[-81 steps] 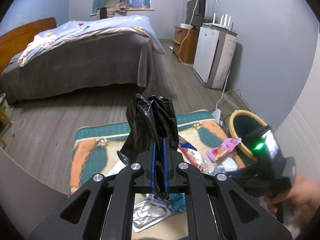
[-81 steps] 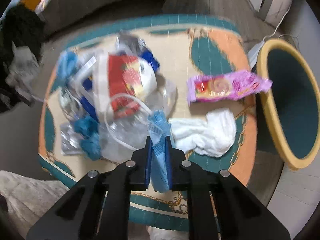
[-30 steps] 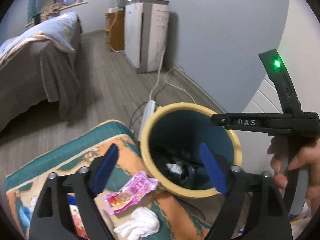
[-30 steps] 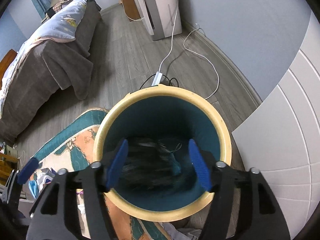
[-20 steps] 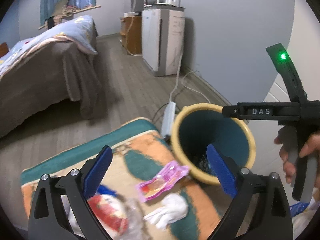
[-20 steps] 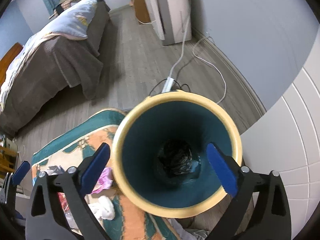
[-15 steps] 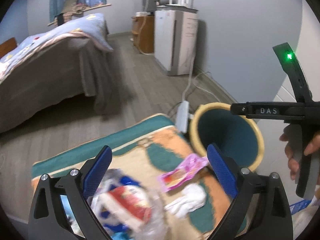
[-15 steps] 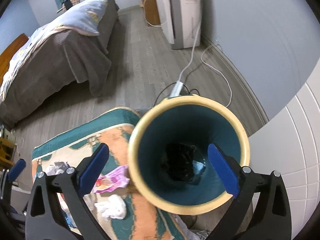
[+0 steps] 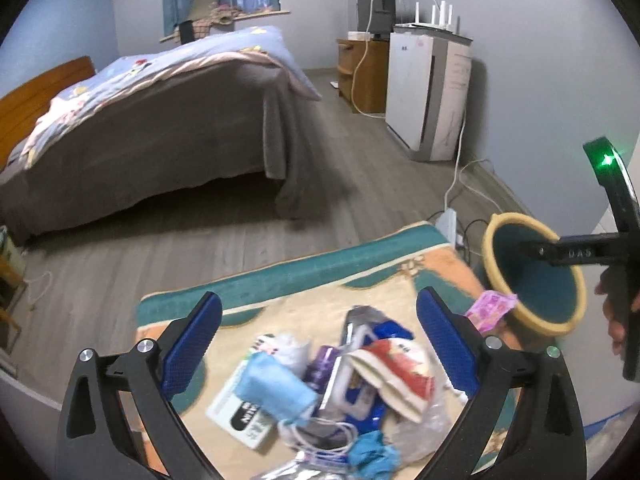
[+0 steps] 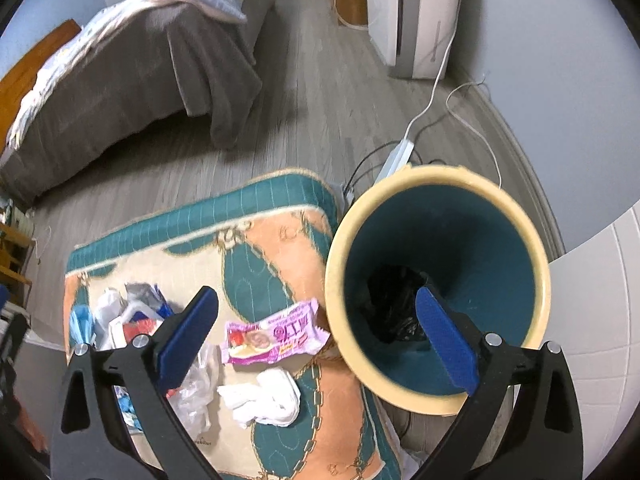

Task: Collect trash
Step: 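Grasp a blue mask with the left tool while the right tool grasps the pink wrapper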

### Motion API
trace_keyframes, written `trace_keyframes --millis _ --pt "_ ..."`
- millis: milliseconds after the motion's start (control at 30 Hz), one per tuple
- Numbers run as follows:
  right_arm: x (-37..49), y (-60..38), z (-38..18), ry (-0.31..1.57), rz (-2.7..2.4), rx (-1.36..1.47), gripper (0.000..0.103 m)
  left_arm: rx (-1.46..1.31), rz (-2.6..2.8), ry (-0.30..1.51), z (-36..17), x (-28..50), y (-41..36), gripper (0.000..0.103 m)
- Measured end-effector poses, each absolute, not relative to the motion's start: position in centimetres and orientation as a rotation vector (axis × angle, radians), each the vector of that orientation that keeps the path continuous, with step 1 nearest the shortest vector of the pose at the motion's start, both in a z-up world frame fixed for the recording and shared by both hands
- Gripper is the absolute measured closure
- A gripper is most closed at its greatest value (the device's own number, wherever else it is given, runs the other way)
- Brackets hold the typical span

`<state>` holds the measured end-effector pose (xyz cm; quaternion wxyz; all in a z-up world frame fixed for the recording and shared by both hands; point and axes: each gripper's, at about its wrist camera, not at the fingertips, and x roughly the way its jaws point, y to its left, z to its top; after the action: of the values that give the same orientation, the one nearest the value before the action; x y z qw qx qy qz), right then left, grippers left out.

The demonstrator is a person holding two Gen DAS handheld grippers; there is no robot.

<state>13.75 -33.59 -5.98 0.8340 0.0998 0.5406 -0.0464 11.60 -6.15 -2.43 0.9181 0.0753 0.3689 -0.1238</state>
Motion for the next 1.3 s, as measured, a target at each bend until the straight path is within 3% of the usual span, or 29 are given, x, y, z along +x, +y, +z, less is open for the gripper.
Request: trace_keyframes --millis 567,800,867,933,1100,1167,1200,1233,1300 --pt "14.6 -32.5 -12.2 1.318 -0.116 0.282 0.007 0.077 -0.175 0.864 -5.1 13.3 -0.3 0.006" --pt "14.9 -31.3 -13.3 1.366 -0.113 0.228 0.042 0.078 -0.157 0.923 -6.8 14.1 0.3 0.006" --pt "14.9 -30.8 -13.2 1.363 -0.115 0.159 0.06 0.069 -0.162 0.95 -7.6 14.3 0.2 0.006" --pt "14.9 -30.5 -13.6 1.394 -0.099 0.161 0.087 0.055 -0.171 0.981 -8.5 14.4 0.0 0.006" --pt "15.0 -30.4 -12.6 1.35 -0.066 0.168 0.095 0.093 -0.185 1.066 -10.9 14.5 -1.3 0.006" --pt "15.0 -30.7 -11.7 1.315 -0.049 0.209 0.095 0.103 -0.186 1.098 -11.7 14.6 -1.6 0.01" --pt "15.1 -30.6 -11.4 1.305 -0.045 0.21 0.095 0.104 -0.189 1.11 -12.0 14.6 -1.7 0.017" --pt "15.1 -30.5 -11.0 1.291 -0.04 0.203 0.096 0.098 -0.197 1.123 -12.2 14.7 -1.7 0.036" --pt "15.1 -30.2 -10.3 1.267 -0.029 0.194 0.096 0.063 -0.223 1.156 -12.3 14.9 -1.5 0.053"
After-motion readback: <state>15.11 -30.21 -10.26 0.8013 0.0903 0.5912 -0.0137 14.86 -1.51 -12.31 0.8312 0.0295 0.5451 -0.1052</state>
